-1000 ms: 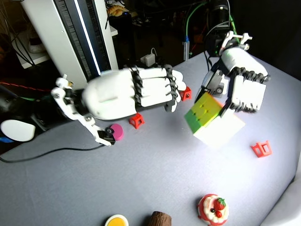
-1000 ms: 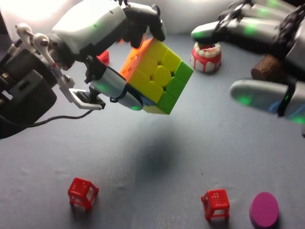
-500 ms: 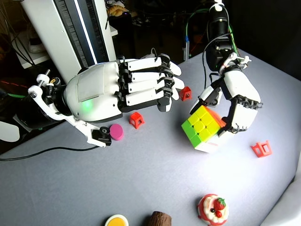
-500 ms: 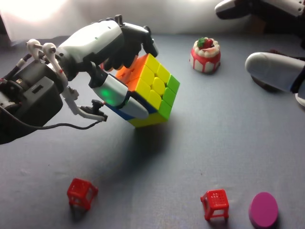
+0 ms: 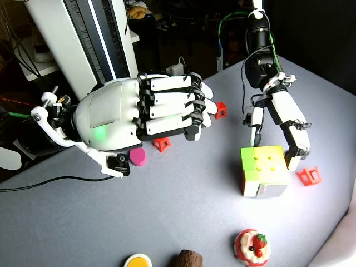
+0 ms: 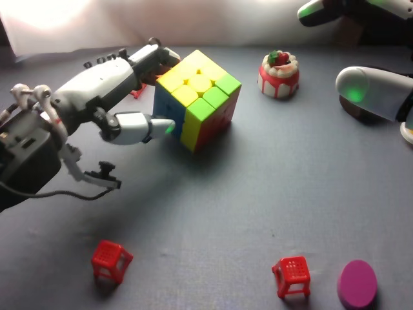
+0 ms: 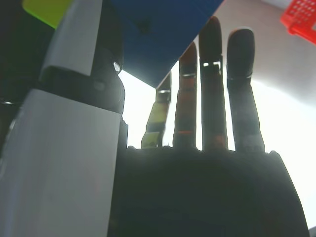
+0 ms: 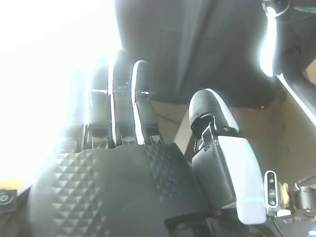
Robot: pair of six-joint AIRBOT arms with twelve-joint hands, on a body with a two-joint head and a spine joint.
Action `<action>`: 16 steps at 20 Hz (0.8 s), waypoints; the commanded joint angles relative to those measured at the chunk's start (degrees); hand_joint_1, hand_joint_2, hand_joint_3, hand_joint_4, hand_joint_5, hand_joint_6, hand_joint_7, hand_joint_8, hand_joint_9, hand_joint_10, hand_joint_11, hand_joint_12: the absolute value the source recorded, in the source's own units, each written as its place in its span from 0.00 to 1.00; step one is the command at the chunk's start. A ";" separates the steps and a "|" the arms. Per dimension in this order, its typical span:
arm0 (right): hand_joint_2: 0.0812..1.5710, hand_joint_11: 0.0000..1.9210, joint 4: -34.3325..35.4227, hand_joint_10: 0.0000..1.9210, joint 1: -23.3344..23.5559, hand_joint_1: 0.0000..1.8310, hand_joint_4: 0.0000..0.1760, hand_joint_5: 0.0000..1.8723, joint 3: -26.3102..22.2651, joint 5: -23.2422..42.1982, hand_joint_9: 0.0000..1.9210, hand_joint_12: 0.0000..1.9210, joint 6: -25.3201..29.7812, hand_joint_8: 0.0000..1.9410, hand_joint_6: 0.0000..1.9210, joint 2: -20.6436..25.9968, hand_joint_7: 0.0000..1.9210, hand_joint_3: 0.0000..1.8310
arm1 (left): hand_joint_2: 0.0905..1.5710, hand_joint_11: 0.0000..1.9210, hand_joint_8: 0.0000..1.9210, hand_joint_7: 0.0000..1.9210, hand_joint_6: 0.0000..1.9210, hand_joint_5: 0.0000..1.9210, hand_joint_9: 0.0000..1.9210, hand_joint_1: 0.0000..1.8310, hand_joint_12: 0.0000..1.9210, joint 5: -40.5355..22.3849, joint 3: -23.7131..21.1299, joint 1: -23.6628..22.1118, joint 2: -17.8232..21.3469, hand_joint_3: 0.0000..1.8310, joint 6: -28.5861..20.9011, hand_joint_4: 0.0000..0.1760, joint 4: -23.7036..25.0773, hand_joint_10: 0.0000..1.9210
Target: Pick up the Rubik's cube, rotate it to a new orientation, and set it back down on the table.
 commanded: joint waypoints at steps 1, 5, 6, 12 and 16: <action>0.87 0.00 1.77 0.59 0.40 0.00 0.00 0.08 0.06 6.98 0.05 0.92 0.31 0.27 0.43 -0.07 0.17 0.00 | 0.63 0.00 0.00 0.04 0.08 0.03 0.05 0.41 0.59 -8.63 -0.33 0.11 0.68 0.00 -0.56 0.32 -1.03 0.11; 0.88 0.00 1.84 0.58 0.35 0.00 0.00 0.08 0.05 6.98 0.05 0.90 0.31 0.27 0.44 -0.07 0.16 0.00 | 0.53 0.00 0.00 0.00 0.00 0.00 0.00 0.31 0.00 -11.42 -2.80 1.95 3.33 0.00 1.49 0.75 -3.07 0.00; 0.88 0.00 1.86 0.57 0.34 0.00 0.00 0.09 0.05 6.98 0.05 0.91 0.31 0.26 0.43 -0.07 0.16 0.00 | 0.54 0.00 0.00 0.00 0.00 0.00 0.00 0.30 0.00 -12.17 -3.32 2.06 3.85 0.00 2.00 0.81 -3.25 0.00; 0.89 0.00 2.11 0.36 0.25 0.00 0.00 0.02 0.05 6.94 0.00 0.65 0.31 0.05 0.19 0.27 0.09 0.00 | 0.58 0.00 0.00 0.00 0.00 0.00 0.00 0.16 0.00 -19.38 -10.11 0.07 9.82 0.02 8.30 1.00 -0.01 0.00; 0.85 0.00 2.43 0.10 0.25 0.01 0.00 0.00 0.06 6.83 0.00 0.40 0.31 0.00 0.02 0.45 0.00 0.00 | 0.60 0.00 0.00 0.00 0.00 0.00 0.00 0.14 0.00 -22.82 -12.23 -0.01 11.93 0.00 9.30 1.00 1.76 0.00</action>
